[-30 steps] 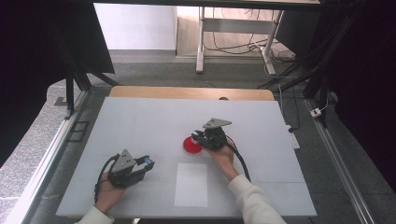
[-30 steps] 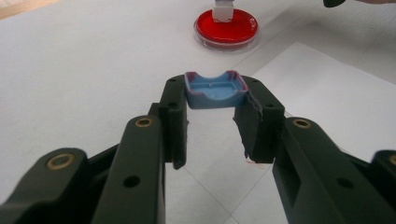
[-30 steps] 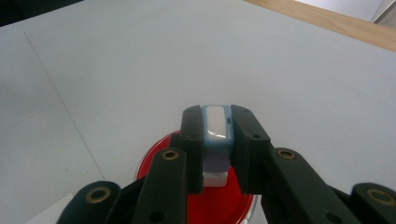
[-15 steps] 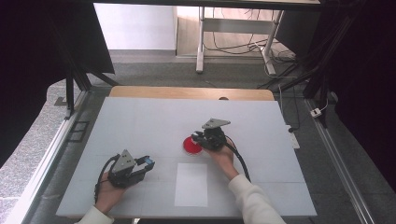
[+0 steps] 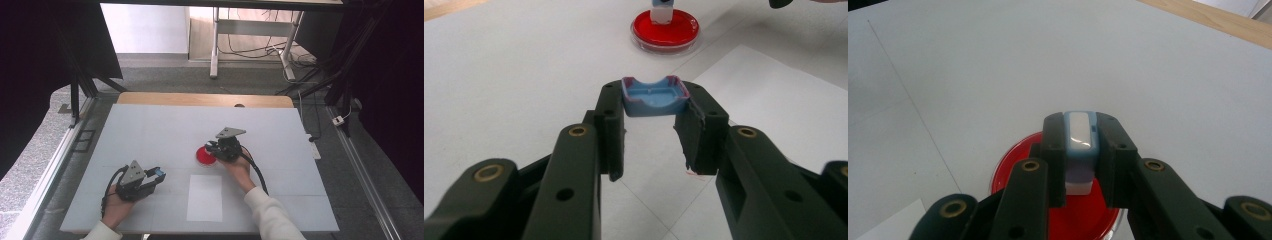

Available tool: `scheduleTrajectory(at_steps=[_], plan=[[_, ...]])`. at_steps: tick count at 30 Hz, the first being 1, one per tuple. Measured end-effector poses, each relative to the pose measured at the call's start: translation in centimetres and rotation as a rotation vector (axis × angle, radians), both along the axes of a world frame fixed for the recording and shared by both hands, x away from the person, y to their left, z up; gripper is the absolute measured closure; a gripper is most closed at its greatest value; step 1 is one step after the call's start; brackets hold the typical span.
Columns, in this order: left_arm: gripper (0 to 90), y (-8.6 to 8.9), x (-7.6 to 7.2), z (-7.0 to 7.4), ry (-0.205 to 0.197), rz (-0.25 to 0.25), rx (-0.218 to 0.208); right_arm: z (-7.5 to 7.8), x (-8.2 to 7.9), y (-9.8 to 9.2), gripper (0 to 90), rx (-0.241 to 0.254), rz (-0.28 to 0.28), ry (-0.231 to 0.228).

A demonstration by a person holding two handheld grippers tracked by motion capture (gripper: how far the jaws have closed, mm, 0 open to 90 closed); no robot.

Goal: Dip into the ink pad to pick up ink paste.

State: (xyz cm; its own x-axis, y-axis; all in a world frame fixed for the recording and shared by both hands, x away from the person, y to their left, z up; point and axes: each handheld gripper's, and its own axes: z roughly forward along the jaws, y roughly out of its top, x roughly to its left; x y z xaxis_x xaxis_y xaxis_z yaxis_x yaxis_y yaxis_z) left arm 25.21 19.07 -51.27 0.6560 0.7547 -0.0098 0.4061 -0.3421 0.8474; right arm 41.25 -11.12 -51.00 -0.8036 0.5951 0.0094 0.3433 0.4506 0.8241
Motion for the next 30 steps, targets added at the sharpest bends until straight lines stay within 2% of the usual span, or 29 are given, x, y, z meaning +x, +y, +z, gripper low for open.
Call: scheduleTrajectory(at_steps=[6,10,17,25,30], plan=[[64.5,0.00,-0.03,0.02,-0.001,-0.002,0.001,0.05,0.02,0.01,74.8,-0.003,0.001,0.002],[64.5,0.01,-0.03,0.02,-0.001,-0.001,0.001,0.07,0.13,-0.07,74.8,0.013,-0.002,0.015],[64.5,0.04,0.02,-0.01,-0.001,0.001,0.001,0.50,-0.12,-0.05,74.7,-0.008,0.001,-0.005],[64.5,0.11,0.03,-0.01,0.000,0.002,0.001,0.61,-0.34,-0.17,74.7,-0.009,-0.003,-0.018],[64.4,0.12,0.03,-0.01,0.000,0.003,0.002,0.90,-0.42,-0.49,74.7,0.017,-0.007,-0.018]])
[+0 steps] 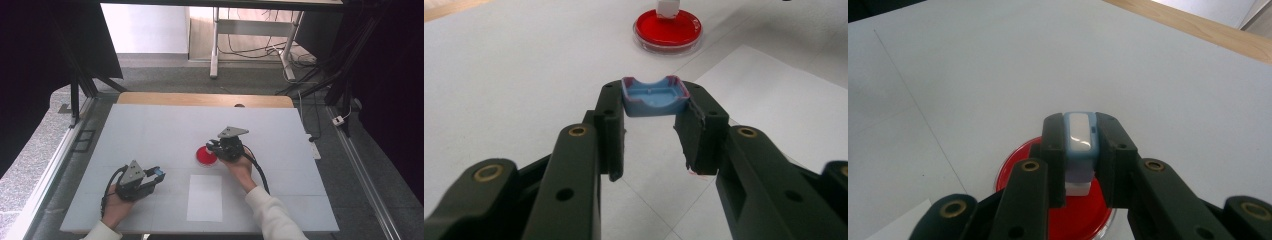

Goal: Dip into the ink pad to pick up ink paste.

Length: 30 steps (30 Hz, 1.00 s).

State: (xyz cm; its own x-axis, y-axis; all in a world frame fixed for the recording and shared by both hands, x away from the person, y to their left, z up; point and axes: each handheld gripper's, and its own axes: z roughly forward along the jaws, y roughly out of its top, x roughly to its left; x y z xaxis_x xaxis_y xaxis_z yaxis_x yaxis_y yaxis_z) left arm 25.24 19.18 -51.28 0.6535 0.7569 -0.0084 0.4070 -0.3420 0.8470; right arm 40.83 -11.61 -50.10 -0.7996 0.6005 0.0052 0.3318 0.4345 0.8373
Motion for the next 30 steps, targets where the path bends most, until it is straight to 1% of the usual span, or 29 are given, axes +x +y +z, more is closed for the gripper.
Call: scheduleTrajectory(at_steps=[1,6,11,13,15,18,20,30], plan=[[64.4,0.0,0.0,0.0,-0.001,0.000,0.000,0.0,0.0,0.0,74.7,0.007,0.000,0.001],[64.5,0.0,0.0,0.0,-0.001,0.000,0.001,0.3,-0.3,-0.3,74.7,0.010,-0.001,-0.006],[64.4,0.0,0.0,0.0,0.000,0.002,0.001,0.6,-0.7,-0.7,74.6,0.033,0.008,-0.012],[64.5,0.0,0.0,0.0,-0.001,0.003,0.002,0.9,-0.8,-1.0,74.7,0.034,0.010,-0.010],[64.5,0.0,0.0,0.0,0.000,0.004,0.002,1.1,-1.0,-1.2,74.7,0.043,0.011,-0.014],[64.4,0.0,0.0,0.0,-0.001,0.005,0.003,1.3,-1.2,-1.7,74.7,0.074,0.015,-0.015],[64.5,0.0,-0.1,0.0,-0.002,0.007,0.004,1.6,-1.4,-2.0,74.6,0.069,0.018,-0.018],[64.4,0.0,-0.1,0.0,-0.004,0.012,0.005,2.2,-2.3,-3.0,74.6,0.087,0.019,-0.029]])
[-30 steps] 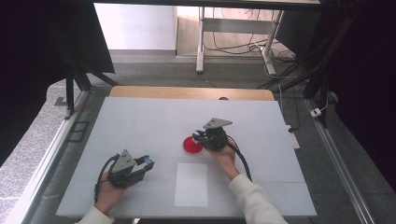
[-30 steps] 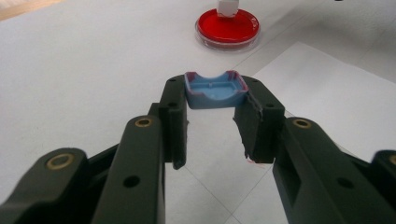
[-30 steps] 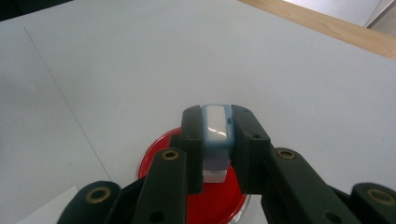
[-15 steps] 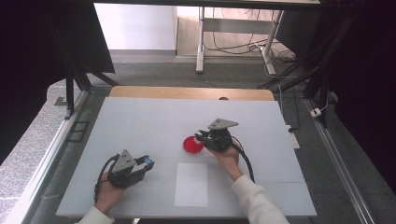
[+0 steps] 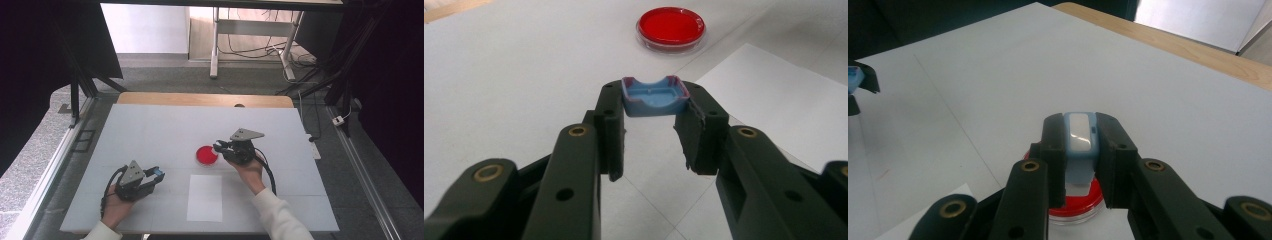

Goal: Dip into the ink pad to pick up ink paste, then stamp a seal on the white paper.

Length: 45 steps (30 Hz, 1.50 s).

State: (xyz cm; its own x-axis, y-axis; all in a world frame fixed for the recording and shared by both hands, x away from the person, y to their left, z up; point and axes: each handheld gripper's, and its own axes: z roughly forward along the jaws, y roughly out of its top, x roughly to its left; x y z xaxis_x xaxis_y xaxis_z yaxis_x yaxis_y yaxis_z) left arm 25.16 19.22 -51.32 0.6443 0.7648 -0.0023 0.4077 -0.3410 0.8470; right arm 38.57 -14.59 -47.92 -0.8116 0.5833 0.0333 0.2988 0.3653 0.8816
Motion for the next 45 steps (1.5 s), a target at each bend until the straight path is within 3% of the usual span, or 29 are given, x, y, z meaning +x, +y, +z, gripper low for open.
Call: scheduleTrajectory(at_steps=[11,29,45], plan=[[64.4,0.0,0.0,0.0,-0.001,-0.001,0.001,1.0,-1.3,-1.2,74.6,0.021,0.002,-0.010],[64.4,0.1,0.0,0.0,-0.003,-0.003,0.001,1.8,-3.6,-1.5,74.6,0.030,0.046,-0.024],[64.4,0.0,0.1,-0.1,0.000,-0.007,0.009,1.5,-4.4,-1.5,74.5,0.020,0.063,-0.018]])
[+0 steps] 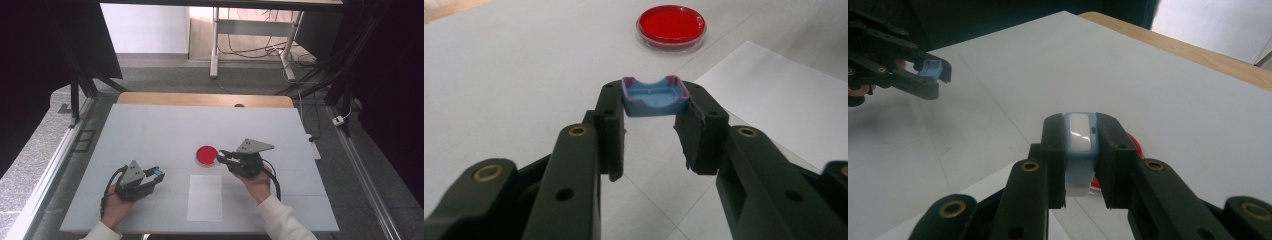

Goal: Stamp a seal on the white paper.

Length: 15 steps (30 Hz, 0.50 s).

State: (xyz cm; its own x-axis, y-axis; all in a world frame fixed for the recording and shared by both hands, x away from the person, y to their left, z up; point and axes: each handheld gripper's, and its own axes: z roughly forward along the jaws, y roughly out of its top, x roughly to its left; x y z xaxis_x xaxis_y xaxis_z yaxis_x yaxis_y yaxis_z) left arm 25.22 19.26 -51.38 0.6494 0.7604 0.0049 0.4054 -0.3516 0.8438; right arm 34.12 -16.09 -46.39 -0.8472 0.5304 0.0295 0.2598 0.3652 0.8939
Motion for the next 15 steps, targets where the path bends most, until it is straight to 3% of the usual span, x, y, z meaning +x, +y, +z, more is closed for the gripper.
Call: scheduleTrajectory(at_steps=[15], plan=[[64.3,0.0,0.0,0.0,-0.001,-0.001,0.000,0.1,-1.9,0.5,74.5,-0.007,0.055,0.001]])
